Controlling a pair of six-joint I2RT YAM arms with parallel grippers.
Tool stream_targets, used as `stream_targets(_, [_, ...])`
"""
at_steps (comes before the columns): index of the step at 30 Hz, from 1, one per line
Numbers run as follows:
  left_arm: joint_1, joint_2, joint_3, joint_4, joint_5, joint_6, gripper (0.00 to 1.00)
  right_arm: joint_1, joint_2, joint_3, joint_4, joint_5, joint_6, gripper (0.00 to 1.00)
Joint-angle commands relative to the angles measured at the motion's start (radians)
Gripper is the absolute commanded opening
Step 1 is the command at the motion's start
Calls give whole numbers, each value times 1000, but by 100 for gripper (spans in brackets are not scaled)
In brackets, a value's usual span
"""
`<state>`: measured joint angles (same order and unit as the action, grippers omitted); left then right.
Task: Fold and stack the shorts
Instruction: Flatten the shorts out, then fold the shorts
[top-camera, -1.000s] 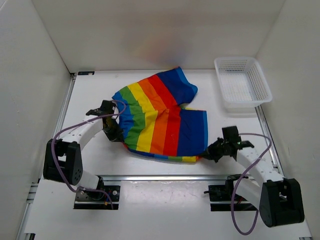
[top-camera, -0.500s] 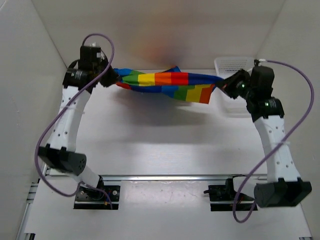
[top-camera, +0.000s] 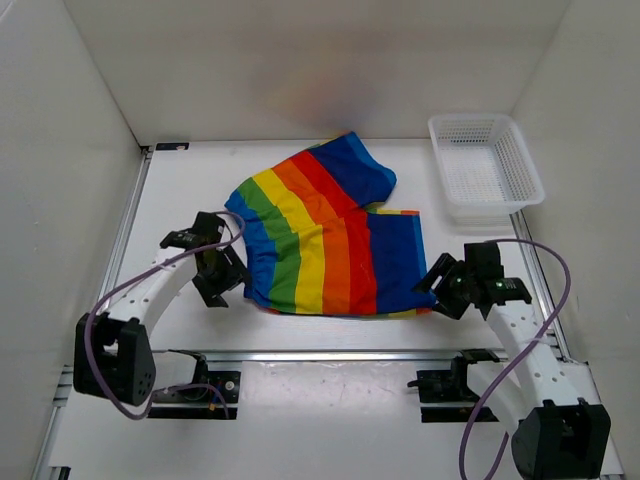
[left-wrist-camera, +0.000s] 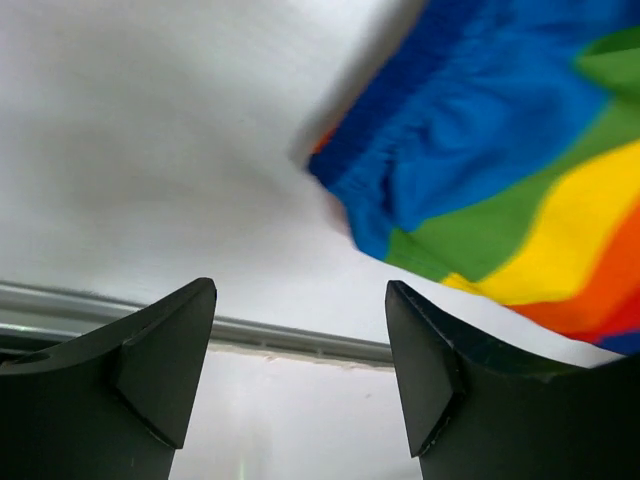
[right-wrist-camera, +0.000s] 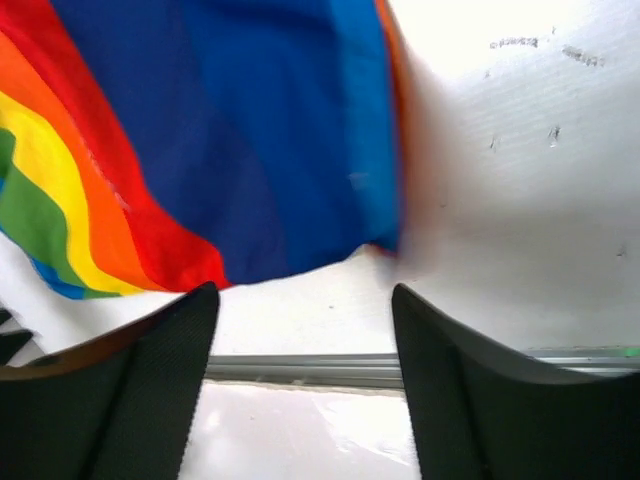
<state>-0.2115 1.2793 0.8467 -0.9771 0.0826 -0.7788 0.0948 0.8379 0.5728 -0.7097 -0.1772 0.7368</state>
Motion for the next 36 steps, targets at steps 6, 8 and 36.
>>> stream_targets(6, [-38, -75, -63, 64, 8, -85, 82, -1, 6, 44, -140, 116, 30, 85])
stream_targets(8, [-66, -57, -72, 98, 26, -85, 88, -1, -8, -2, -140, 96, 70, 85])
stream_targets(36, [-163, 108, -61, 264, 39, -125, 10, 22, 66, -108, 181, 86, 182, 0])
